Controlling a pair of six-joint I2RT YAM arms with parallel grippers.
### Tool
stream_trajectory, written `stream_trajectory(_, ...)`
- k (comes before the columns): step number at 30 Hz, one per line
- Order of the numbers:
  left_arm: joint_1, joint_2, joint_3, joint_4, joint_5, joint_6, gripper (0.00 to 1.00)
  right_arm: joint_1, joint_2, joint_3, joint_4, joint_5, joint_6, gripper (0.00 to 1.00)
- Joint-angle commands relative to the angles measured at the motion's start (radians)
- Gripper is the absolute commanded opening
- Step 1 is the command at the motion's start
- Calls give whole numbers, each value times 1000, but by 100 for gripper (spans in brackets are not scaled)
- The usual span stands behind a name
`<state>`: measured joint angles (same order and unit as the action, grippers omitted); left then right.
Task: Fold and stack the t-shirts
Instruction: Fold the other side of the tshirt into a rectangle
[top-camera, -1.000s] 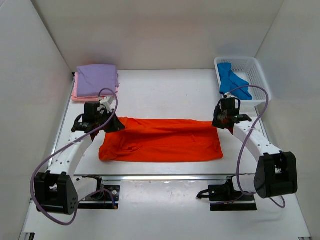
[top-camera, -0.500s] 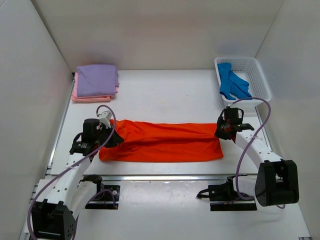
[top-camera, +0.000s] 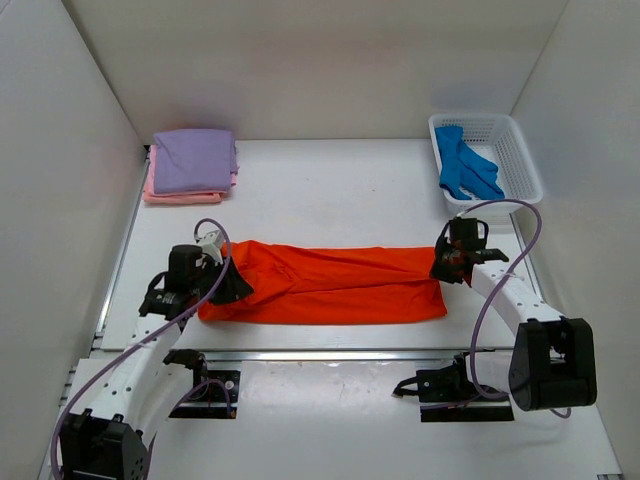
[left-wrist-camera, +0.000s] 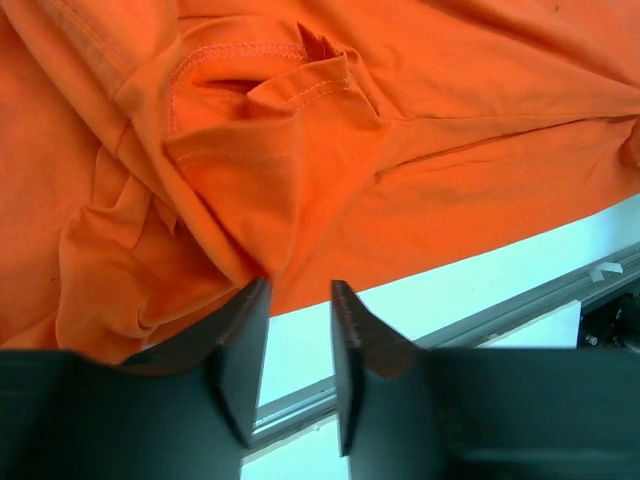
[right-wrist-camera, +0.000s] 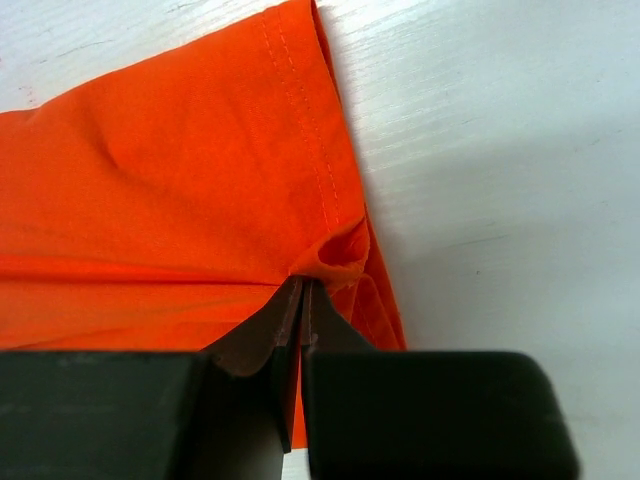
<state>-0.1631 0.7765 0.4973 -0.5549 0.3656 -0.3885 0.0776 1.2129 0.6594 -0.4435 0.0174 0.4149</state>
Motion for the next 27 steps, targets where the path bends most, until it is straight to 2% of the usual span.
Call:
stream_trajectory(1, 5, -49, 20, 2, -5, -32, 44, -6, 16, -15, 12, -4, -7, 0)
stream_trajectory(5, 14, -28, 53, 35, -17, -53, 44, 7, 31, -12, 12, -2, -8, 0)
stream_trajectory(12, 19, 183, 84, 110, -85, -33, 45, 7, 34, -24, 23, -8, -14, 0)
stream_trajectory(18, 5, 334, 101, 136, -140, -13, 52, 7, 51, -21, 45, -10, -13, 0)
stream_trajectory(19, 5, 345, 90, 139, -126, -16, 48, 10, 50, -21, 45, -36, -14, 0)
stream_trajectory(21, 4, 345, 86, 138, -134, -18, 12, 10, 56, -21, 46, -34, -13, 0)
stream_trajectory(22, 2, 339, 90, 135, -148, -19, 6, 11, 63, -12, 46, -30, -14, 0)
stream_trajectory(23, -6, 336, 89, 115, -168, -13, 1, 14, 65, -11, 43, -34, -16, 0)
stream_trajectory(27, 7, 348, 89, 60, -182, 22, 1, 25, 83, -3, 29, -39, -18, 0)
